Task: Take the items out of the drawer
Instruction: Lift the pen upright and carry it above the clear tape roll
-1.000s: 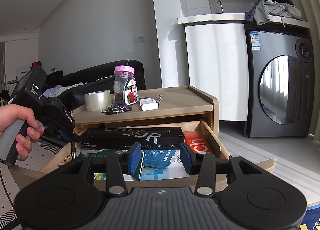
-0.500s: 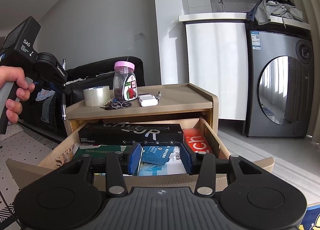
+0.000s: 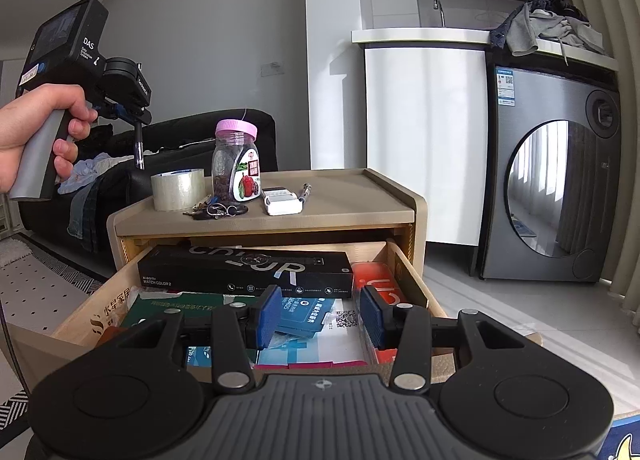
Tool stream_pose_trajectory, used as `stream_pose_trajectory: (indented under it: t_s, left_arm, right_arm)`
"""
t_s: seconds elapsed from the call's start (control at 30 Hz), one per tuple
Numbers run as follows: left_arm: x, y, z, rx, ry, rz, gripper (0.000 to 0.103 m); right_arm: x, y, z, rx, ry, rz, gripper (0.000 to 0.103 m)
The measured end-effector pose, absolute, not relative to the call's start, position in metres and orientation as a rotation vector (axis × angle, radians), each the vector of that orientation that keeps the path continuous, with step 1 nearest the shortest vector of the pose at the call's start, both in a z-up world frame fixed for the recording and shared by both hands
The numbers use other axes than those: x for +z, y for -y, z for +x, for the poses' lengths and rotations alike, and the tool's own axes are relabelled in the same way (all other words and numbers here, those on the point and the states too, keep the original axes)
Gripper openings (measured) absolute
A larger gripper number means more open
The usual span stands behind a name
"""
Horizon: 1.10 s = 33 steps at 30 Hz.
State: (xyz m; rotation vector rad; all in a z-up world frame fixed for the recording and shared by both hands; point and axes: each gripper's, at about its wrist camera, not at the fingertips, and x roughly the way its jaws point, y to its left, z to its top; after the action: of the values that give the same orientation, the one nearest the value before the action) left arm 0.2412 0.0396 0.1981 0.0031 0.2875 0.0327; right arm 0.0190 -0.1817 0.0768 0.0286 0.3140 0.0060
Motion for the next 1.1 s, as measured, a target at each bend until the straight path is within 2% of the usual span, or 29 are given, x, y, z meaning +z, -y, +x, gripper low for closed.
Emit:
stream_pose_trajectory:
  t_s: [0.13,0.5,1.1]
  left_arm:
    - [0.196,-0.032,0.268,0.083,-0.221,0.047,0.011]
    - [0.178,-0.028,0.316,0.102,-0.234,0.023,0.011]
    - [0.162,-0.023,0.328,0.111,-0.247,0.041,0.011]
  right_arm:
    - [0.075,0.179,0.023,-0.003,-0.325,0.017,0.047]
    - [0.072,0.176,0.035,-0.015,-0.344,-0.011,0.047]
    - [0.068,0.176,0.044,-0.023,-0.363,-0.025,0.047]
